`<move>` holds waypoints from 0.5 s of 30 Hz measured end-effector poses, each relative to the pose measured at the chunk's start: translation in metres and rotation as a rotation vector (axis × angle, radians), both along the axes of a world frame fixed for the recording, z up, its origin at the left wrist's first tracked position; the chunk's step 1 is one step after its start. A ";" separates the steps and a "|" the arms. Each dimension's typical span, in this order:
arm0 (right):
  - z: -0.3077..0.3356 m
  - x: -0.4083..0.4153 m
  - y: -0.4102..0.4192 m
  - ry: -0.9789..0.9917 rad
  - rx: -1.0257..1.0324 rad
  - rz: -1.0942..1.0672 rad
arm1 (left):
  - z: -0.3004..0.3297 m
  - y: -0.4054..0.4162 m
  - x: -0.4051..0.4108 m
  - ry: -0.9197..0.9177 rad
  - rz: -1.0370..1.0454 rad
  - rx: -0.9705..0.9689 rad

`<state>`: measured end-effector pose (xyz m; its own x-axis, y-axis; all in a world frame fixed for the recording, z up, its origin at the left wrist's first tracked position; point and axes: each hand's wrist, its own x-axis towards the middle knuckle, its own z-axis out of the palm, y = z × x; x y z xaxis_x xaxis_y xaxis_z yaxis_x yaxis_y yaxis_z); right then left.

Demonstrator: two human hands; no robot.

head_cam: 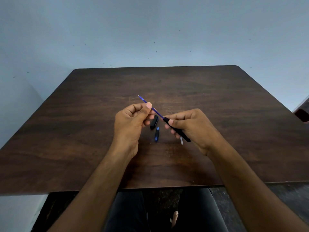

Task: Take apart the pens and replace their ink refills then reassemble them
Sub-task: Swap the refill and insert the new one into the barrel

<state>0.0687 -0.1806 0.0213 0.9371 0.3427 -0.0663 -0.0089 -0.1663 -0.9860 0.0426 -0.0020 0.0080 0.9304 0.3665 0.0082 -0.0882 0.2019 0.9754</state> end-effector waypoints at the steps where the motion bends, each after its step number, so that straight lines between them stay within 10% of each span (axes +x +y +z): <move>1: 0.000 0.000 -0.001 -0.010 0.001 0.011 | -0.001 0.001 0.000 -0.009 0.001 0.002; 15: 0.001 -0.003 -0.007 -0.079 0.008 0.047 | 0.003 0.006 0.000 -0.117 0.055 0.036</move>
<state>0.0660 -0.1874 0.0225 0.9220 0.3870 0.0105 0.0769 -0.1563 -0.9847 0.0422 0.0043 0.0109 0.9006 0.4148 0.1294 -0.2118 0.1591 0.9643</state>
